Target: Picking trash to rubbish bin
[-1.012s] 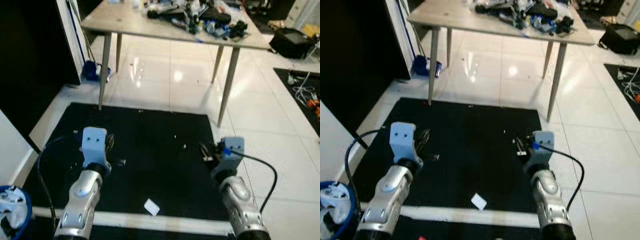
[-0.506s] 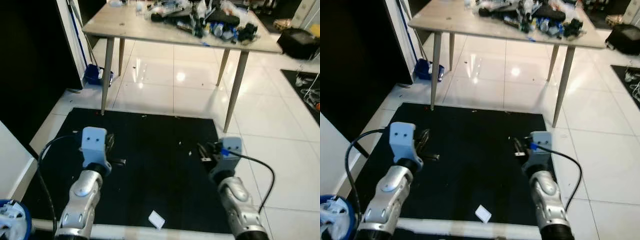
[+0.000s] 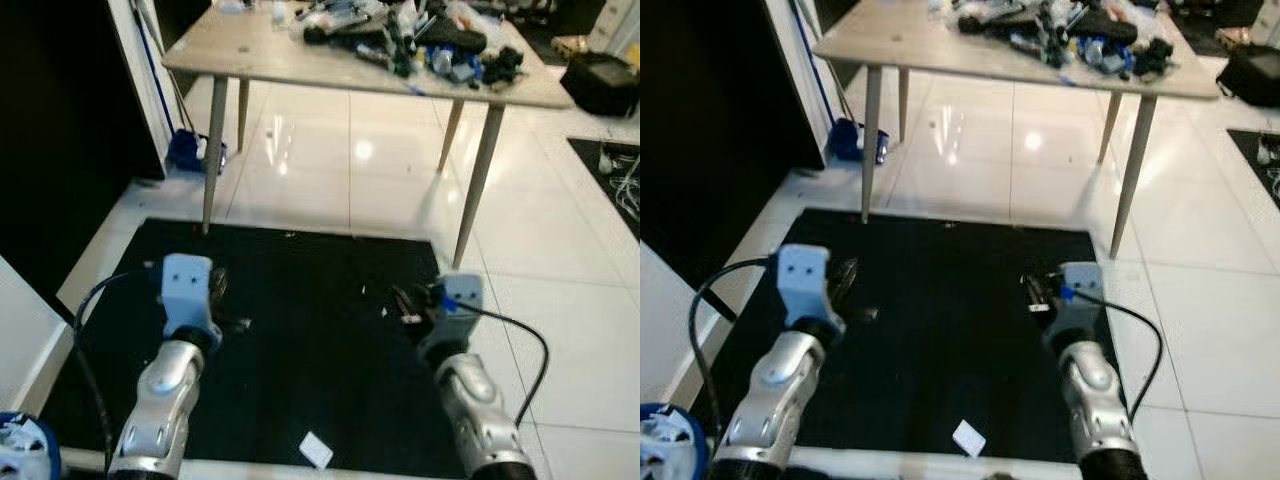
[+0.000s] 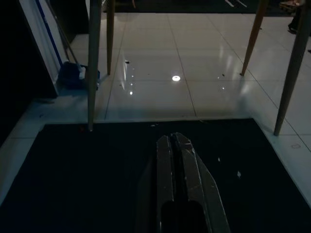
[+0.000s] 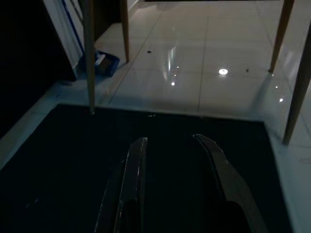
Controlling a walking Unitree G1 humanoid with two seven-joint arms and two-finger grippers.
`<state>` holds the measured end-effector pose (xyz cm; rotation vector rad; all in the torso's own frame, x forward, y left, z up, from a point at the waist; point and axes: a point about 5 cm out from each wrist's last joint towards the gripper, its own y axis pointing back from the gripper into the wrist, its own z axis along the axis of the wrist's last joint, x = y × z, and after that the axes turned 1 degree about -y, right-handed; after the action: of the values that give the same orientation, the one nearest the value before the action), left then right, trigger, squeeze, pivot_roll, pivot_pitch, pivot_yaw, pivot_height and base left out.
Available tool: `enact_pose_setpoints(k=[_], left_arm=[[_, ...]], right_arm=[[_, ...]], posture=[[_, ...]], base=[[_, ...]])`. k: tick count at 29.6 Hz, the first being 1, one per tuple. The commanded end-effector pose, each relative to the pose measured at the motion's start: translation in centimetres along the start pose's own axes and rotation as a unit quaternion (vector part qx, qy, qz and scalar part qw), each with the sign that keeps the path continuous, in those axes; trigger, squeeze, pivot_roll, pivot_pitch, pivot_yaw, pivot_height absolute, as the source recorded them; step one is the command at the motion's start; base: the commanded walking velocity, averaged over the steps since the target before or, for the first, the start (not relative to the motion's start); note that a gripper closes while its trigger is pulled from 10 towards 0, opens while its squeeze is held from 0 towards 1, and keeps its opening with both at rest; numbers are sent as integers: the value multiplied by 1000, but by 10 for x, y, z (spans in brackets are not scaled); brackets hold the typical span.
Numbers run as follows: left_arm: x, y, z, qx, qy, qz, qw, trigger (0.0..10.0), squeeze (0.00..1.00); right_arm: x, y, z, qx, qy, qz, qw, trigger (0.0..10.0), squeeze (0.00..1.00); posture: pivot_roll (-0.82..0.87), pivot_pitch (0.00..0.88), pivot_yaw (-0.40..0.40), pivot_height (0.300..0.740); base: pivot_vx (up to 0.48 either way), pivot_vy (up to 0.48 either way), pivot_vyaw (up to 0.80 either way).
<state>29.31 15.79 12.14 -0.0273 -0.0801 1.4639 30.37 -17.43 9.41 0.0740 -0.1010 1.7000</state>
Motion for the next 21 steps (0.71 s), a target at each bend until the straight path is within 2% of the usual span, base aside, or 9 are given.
enact_pose_setpoints(k=[1, 21], left_arm=[[3, 2, -4, 9, -4, 5, 1000, 10000, 0], [1, 2, -4, 10, -10, -1, 1000, 10000, 0]], right_arm=[[4, 2, -5, 12, -4, 4, 1000, 10000, 0], [4, 3, -7, 14, -8, 1, 1000, 10000, 0]], posture=[[17, 149, -31, 740], [16, 148, -25, 740]], base=[[296, 0, 0], [297, 0, 0]])
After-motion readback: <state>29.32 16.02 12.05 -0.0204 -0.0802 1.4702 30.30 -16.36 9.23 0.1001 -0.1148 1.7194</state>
